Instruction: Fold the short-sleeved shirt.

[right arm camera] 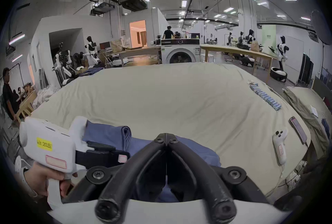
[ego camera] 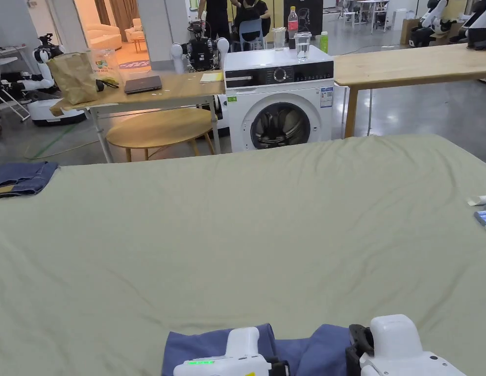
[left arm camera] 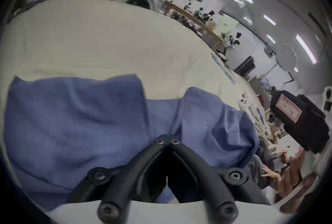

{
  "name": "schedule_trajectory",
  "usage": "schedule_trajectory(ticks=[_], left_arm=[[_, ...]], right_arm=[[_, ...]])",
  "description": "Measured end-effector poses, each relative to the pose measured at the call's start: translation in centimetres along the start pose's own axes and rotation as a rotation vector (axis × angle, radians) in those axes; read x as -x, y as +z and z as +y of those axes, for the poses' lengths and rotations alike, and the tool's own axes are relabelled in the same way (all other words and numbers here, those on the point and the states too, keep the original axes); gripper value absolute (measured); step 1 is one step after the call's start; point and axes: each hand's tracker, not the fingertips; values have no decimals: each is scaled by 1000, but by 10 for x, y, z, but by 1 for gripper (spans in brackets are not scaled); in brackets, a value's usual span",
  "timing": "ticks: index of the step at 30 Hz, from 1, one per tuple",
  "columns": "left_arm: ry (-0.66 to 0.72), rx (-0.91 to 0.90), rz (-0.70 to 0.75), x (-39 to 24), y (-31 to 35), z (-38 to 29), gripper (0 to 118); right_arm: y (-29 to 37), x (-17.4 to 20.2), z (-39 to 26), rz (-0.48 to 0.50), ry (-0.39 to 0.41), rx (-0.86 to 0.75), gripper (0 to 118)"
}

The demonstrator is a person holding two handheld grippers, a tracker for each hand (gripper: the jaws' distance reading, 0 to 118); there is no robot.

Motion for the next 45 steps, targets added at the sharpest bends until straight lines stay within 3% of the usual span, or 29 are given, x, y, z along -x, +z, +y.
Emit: schedule_trajectory(ticks=[9, 10, 12, 13, 15, 16, 19, 24, 25, 26, 27, 28, 29, 30, 31, 33, 37, 38, 40, 43, 45], left_arm=[[93, -235, 29, 46, 101, -1, 0], [116, -243, 33, 57, 108, -1, 31], [155, -236, 18, 84, 123, -8, 107], [181, -249, 22, 96, 128, -12, 118], [269, -400, 2, 123, 137, -19, 118], [321, -281, 9, 139, 135, -29, 118], [514, -226, -38, 180, 118, -52, 118], [654, -280, -338, 192, 89, -59, 117], [702, -260, -443, 194, 76, -59, 108], [767, -251, -519, 193, 68, -59, 88], [801, -254, -530, 196, 59, -60, 88], [827, -254, -489, 187, 57, -55, 78], [828, -235, -382, 185, 50, -54, 43], [804, -214, -300, 181, 47, -54, 14], [774, -213, -262, 181, 48, -57, 10], [769, -273, -335, 175, 61, -52, 9], [627, -373, -90, 181, 98, -48, 7], [642, -377, -119, 185, 106, -48, 7], [563, -405, -21, 197, 130, -41, 7], [330, -421, 169, 180, 159, -25, 7], [169, -413, 205, 148, 167, -13, 7]], right_arm=[[-3, 16, -7, 5, 10, 17, 0], [-3, 18, -7, 7, 10, 19, 0], [-2, 23, -7, 9, 17, 20, 0], [-3, 25, -7, 8, 21, 21, 0], [-4, 29, -7, 8, 29, 24, 0], [-5, 31, -6, 8, 32, 27, 0], [-7, 37, -5, 11, 39, 39, 0], [-7, 39, -3, 1, 50, 47, 0], [-7, 40, -2, -4, 54, 48, 0], [-7, 40, -1, -8, 57, 48, 0], [-7, 40, -1, -13, 62, 47, 0], [-6, 40, -1, -19, 66, 46, 0], [-4, 40, 0, -25, 71, 45, 0], [-3, 40, 0, -27, 74, 45, 0], [-2, 40, 0, -28, 78, 47, 0], [-2, 39, 0, -41, 91, 49, 0], [0, 37, 1, -53, 95, 48, 0], [1, 37, 2, -53, 93, 46, 0], [2, 38, 3, -51, 93, 44, 0], [2, 40, 4, -51, 106, 38, 0], [3, 40, 4, -46, 106, 36, 0]])
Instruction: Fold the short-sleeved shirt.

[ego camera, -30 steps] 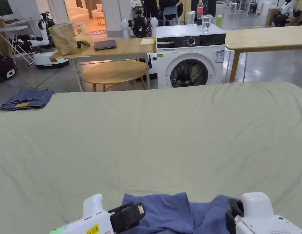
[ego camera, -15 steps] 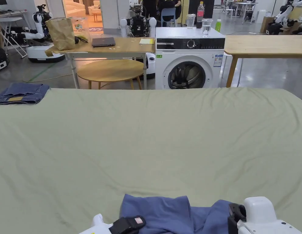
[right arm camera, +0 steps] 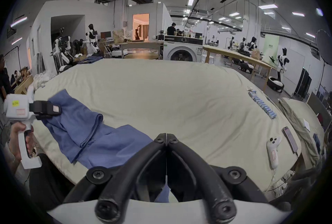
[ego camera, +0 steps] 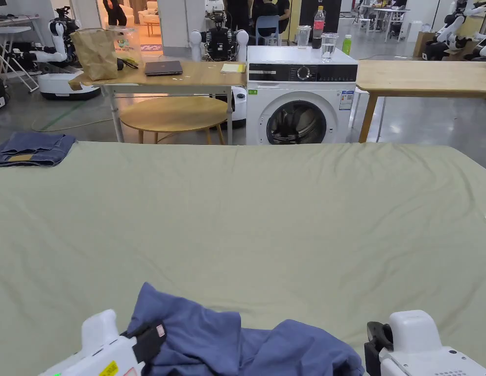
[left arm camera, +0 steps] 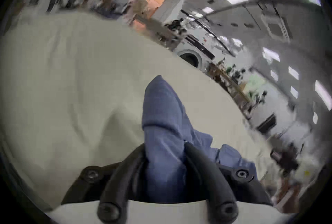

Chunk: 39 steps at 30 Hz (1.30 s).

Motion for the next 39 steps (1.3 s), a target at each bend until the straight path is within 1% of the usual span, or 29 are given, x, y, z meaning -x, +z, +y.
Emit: schedule_trajectory(ticks=[2, 4, 8, 10, 11, 13, 15, 16, 17, 18, 19, 20, 21, 22, 23, 24, 26, 27, 28, 29, 30, 31, 32, 34, 35, 36, 37, 39], left_arm=[[-218, -32, 7, -57, 4, -1, 7], [-397, -35, 2, -112, -1, -9, 7], [-677, 32, -27, -204, -29, -59, 7], [-793, 95, -12, -233, -49, -92, 7], [-870, 139, 34, -246, -62, -110, 6], [-1009, 170, 149, -257, -83, -140, 7], [-1041, 167, 152, -261, -94, -156, 6], [-1036, 164, 162, -261, -94, -159, 8], [-1020, 162, 147, -262, -91, -157, 13], [-1001, 158, 135, -264, -85, -151, 27], [-940, 154, 89, -265, -77, -142, 66], [-907, 152, 64, -266, -69, -130, 93], [-851, 150, 41, -256, -60, -111, 104], [-622, 99, -88, -249, -47, -98, 104], [-476, 94, -168, -239, -37, -85, 104], [-336, 97, -207, -226, -31, -76, 104], [-165, 111, -202, -204, -21, -72, 104], [-123, 118, -180, -195, -21, -72, 103], [-124, 125, -159, -188, -22, -74, 89], [-147, 135, -162, -185, -26, -81, 64], [-170, 190, -163, -184, -34, -85, 29], [-189, 249, -169, -185, -42, -90, 1], [-200, 301, -190, -186, -52, -99, 1], [-185, 292, -199, -194, -65, -115, 0], [-205, 301, -253, -203, -72, -124, 0], [-240, 318, -273, -212, -78, -132, 0], [-280, 346, -245, -221, -82, -140, 0], [-281, 392, -236, -223, -92, -152, 0]], right_arm=[[3, -2, 1, 5, -13, -11, 0], [7, -6, 0, 3, -22, -20, 0], [15, -23, -9, -31, -8, -36, 0], [19, -36, -14, -45, -32, -38, 0], [21, -43, -16, -52, -39, -40, 0], [23, -54, -22, -81, -30, -45, 0], [25, -63, -25, -91, -24, -44, 0], [25, -68, -26, -92, -23, -43, 0], [25, -71, -27, -93, -23, -41, 0], [25, -74, -27, -92, -23, -41, 0], [24, -77, -27, -90, -23, -40, 0], [23, -80, -26, -83, -24, -38, 0], [22, -81, -26, -78, -25, -37, 0], [21, -82, -25, -73, -27, -38, 0], [21, -83, -25, -65, -30, -37, 0], [20, -83, -24, -56, -33, -36, 0], [18, -84, -24, -43, -35, -32, 0], [17, -83, -23, -39, -33, -30, 0], [15, -82, -23, -37, -30, -26, 0], [13, -81, -22, -34, -27, -23, 0], [11, -80, -21, -27, -29, -20, 0], [10, -79, -21, -19, -35, -17, 0], [9, -78, -20, -8, -42, -11, 0], [8, -75, -19, 8, -46, -5, 0], [8, -74, -18, 16, -45, 1, 0], [8, -72, -18, 24, -44, 8, 0], [7, -71, -19, 40, -51, 26, 0], [5, -69, -20, 90, -73, 62, 0]])
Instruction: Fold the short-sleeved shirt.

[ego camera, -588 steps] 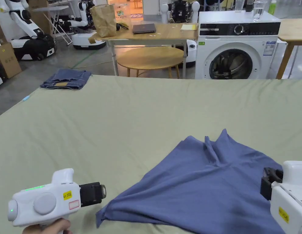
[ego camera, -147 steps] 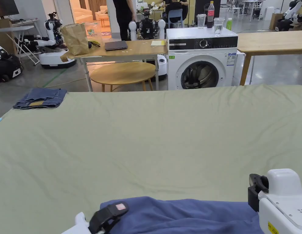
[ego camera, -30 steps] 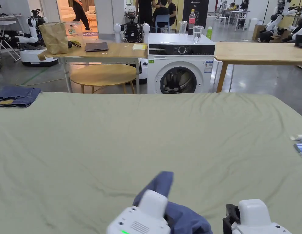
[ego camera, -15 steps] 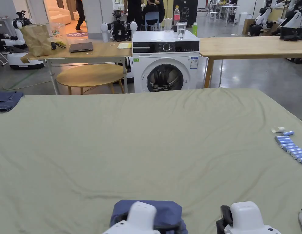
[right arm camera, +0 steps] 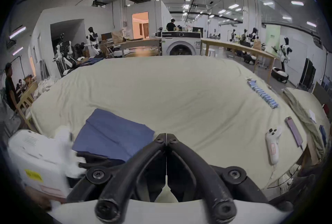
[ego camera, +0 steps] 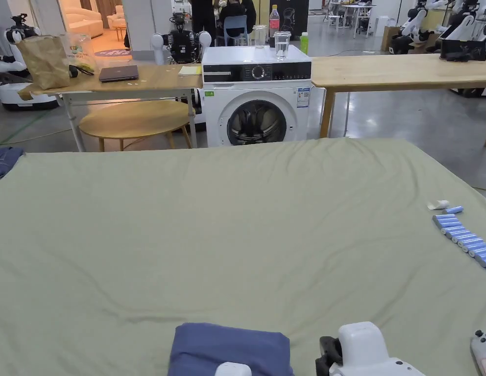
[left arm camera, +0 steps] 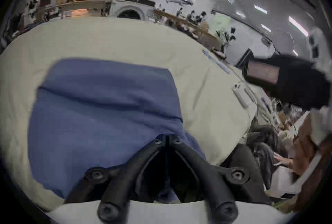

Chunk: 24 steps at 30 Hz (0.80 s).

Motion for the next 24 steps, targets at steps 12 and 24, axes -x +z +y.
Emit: schedule_trajectory(ticks=[12, 24], left_arm=[[171, -222, 33, 68, 107, 15, 107], [758, -182, -517, 193, 43, -5, 111]], right_arm=[[-73, 30, -32, 204, -87, 170, 0], [-87, 20, -46, 212, -122, 188, 0]])
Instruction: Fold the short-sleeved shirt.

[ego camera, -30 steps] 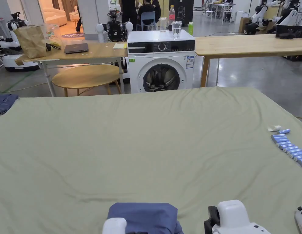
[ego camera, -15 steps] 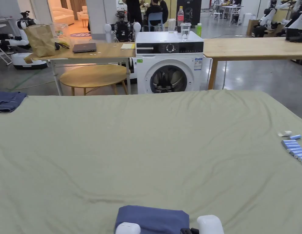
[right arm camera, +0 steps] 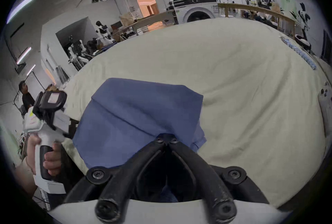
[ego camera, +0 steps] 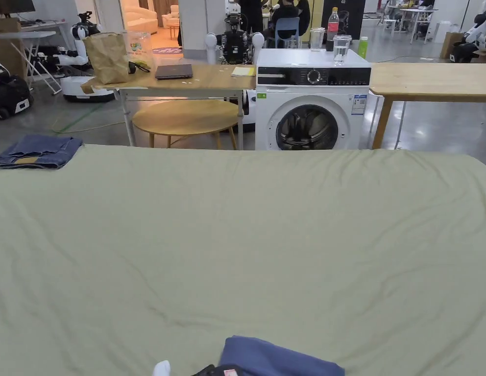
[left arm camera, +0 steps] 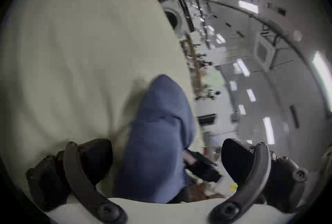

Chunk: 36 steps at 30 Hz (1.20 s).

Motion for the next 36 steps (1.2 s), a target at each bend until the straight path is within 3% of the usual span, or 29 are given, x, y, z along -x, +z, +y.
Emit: schedule_trajectory(ticks=[1, 2, 3, 4, 8, 13, 19, 28, 33, 35, 36], left_arm=[[35, -1, -16, 6, -7, 3, 79], [58, -29, 16, 1, -16, 1, 40], [72, -47, 109, 4, -24, 1, 25], [75, -38, 199, 8, -32, -2, 25], [27, -54, 163, -10, -19, -2, 25], [-87, -135, 230, -27, 58, 33, 25], [-241, -210, 438, -18, 197, 123, 25], [-299, -239, 639, 8, 382, 265, 25], [-254, -256, 682, 30, 409, 284, 26], [-226, -250, 669, 26, 399, 269, 85], [-230, -257, 676, 25, 397, 266, 106]], right_arm=[[0, -3, -1, 19, -16, -7, 0], [1, -5, -1, 33, -42, -11, 0], [1, -6, -1, 36, -55, -10, 0], [2, -6, -1, 33, -57, -13, 0], [13, 5, 3, 10, -21, -29, 0], [19, 28, 16, 23, 10, -68, 0], [6, 66, 20, 28, 54, -70, 0], [-24, 103, 16, 36, 98, -13, 0], [-30, 112, 19, 27, 105, 1, 0], [-31, 115, 22, 25, 112, 2, 0], [-32, 116, 24, 24, 115, 2, 0]])
